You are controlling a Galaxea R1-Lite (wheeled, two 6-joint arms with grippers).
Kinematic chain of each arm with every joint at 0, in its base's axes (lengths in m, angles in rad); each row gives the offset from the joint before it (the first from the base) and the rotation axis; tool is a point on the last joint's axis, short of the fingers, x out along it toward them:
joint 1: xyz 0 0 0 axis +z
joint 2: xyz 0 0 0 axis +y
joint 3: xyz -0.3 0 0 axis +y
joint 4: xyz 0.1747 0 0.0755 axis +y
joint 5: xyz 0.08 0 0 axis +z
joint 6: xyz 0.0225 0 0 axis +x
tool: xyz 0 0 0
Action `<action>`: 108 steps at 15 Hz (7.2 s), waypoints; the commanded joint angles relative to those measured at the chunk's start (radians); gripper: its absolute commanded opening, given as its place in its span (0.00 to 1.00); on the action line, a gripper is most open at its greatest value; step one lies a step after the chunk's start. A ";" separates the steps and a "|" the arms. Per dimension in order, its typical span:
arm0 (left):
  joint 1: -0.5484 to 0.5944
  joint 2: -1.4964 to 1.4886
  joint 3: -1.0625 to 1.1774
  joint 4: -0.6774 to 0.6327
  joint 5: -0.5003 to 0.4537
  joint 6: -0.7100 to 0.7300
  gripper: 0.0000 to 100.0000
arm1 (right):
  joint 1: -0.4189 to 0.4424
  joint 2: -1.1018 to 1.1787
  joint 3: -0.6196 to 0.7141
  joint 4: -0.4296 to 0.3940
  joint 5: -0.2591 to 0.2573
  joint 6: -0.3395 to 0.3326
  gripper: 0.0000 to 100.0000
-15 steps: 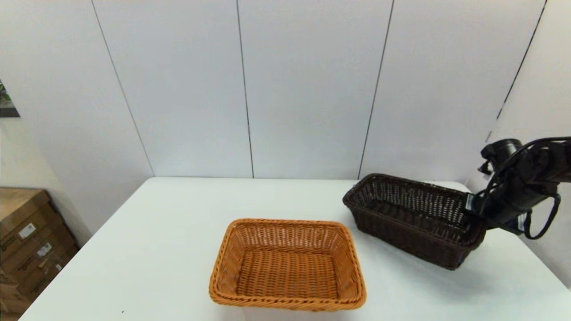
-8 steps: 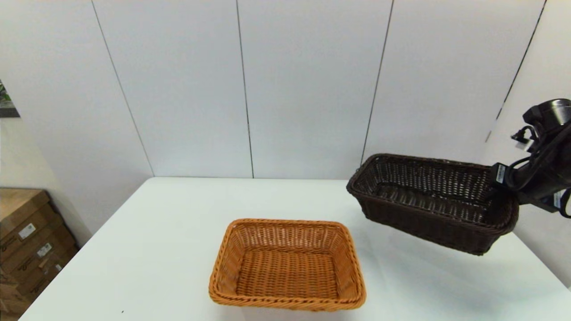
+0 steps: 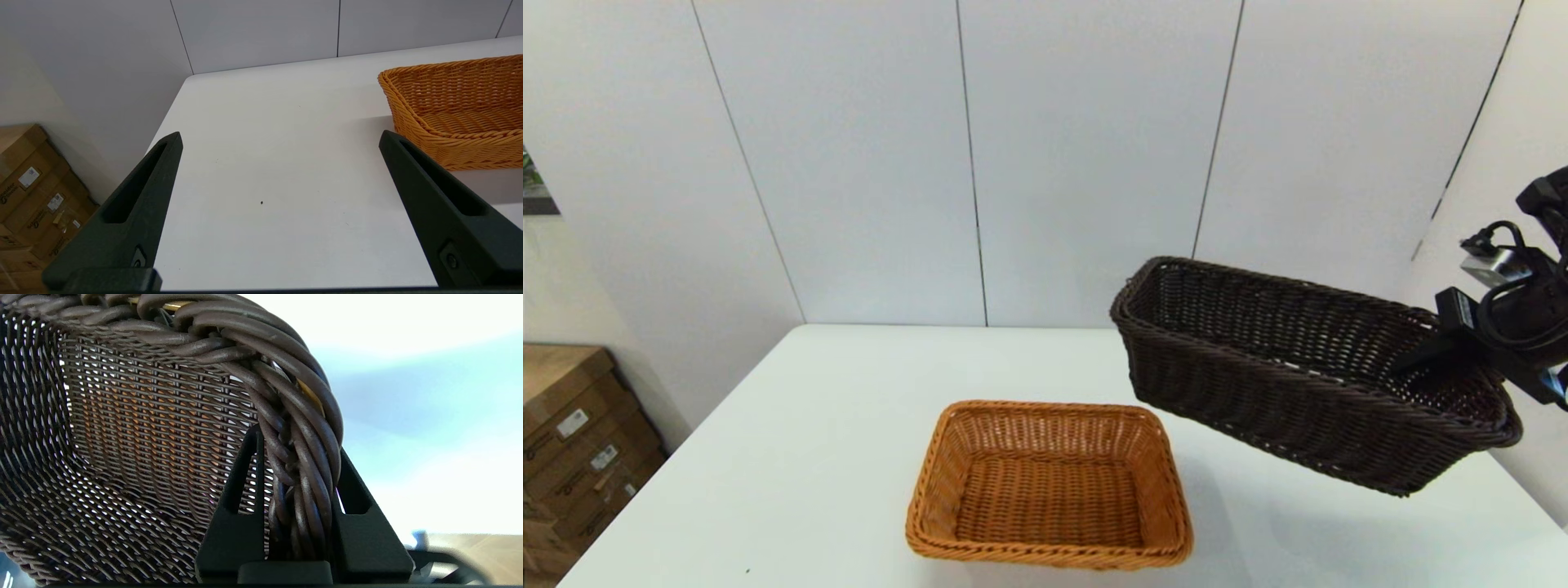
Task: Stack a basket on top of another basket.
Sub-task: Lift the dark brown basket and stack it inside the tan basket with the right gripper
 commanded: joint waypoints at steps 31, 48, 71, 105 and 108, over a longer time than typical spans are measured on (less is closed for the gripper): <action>0.000 0.000 0.002 0.001 0.000 0.000 1.00 | 0.588 0.310 -0.118 -0.255 -0.033 0.196 0.00; 0.000 0.000 0.002 0.001 0.000 0.000 1.00 | 0.597 0.370 -0.141 -0.283 -0.052 0.198 0.00; 0.000 0.000 0.002 0.001 0.000 0.002 1.00 | 0.584 0.451 -0.175 -0.323 -0.052 0.188 0.00; 0.000 0.000 0.002 0.001 0.000 0.000 1.00 | 0.562 0.428 -0.110 -0.347 -0.043 0.187 0.00; 0.000 0.000 0.002 -0.001 0.000 0.002 1.00 | 0.568 0.434 -0.110 -0.347 -0.043 0.188 0.00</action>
